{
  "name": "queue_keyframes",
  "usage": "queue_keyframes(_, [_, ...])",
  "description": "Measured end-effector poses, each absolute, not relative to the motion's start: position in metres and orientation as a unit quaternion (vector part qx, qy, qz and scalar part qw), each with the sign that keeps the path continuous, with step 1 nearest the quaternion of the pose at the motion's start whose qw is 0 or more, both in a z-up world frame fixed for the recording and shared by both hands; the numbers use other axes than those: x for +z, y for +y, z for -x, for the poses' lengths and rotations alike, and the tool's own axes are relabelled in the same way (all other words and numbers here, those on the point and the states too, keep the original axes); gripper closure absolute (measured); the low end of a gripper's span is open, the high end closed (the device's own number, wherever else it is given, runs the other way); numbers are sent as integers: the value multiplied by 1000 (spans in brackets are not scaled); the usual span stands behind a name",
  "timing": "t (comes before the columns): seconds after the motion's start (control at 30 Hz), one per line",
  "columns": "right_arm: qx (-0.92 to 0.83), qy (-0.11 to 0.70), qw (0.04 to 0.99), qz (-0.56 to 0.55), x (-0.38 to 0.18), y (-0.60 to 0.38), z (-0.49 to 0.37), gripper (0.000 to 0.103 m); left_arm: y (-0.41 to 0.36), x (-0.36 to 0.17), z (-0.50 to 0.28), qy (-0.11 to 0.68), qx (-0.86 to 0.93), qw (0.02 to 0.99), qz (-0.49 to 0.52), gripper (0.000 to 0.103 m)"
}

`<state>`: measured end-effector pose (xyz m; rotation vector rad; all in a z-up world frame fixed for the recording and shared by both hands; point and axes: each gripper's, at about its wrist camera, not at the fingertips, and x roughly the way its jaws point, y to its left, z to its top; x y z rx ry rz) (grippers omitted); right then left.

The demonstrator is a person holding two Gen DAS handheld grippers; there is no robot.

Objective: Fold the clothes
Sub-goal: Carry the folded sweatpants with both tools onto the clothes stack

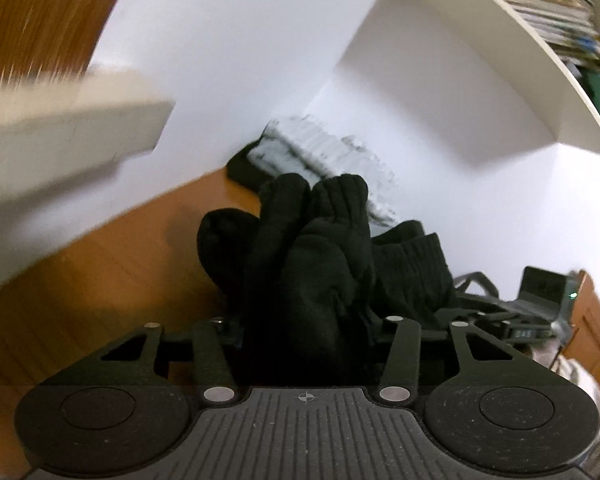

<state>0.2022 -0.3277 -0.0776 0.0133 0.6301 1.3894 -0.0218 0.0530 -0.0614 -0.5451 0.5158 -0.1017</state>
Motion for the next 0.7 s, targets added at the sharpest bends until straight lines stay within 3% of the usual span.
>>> queue_keyframes(0.47, [615,48,787,15,-8,-378,-145,55,-19,39,48,122,-36,985,115,57])
queue_keyframes(0.7, [574,-10,817,-49,19,-390,-205,56,-30,87,-45,107,-51,989,88,57])
